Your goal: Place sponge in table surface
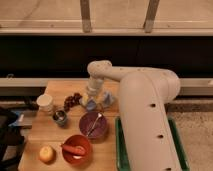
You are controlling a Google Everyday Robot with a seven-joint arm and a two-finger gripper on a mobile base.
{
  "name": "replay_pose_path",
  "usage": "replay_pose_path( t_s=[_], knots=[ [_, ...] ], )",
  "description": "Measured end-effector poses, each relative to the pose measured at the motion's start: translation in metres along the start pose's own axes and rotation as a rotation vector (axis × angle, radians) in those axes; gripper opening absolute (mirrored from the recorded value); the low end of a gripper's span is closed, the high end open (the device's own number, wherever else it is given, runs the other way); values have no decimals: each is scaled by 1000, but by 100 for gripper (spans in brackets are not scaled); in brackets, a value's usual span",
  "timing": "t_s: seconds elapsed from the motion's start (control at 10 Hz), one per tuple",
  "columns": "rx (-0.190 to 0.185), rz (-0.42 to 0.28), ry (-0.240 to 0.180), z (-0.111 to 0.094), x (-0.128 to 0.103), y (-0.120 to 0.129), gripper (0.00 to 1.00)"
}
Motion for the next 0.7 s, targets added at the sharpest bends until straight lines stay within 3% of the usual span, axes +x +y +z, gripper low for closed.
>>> replay_pose_path(
  t_s=[0.4, 0.7],
  knots=[
    [42, 49, -9, -14, 13, -15, 77],
    [23, 55, -68, -24, 14, -14, 80]
  ],
)
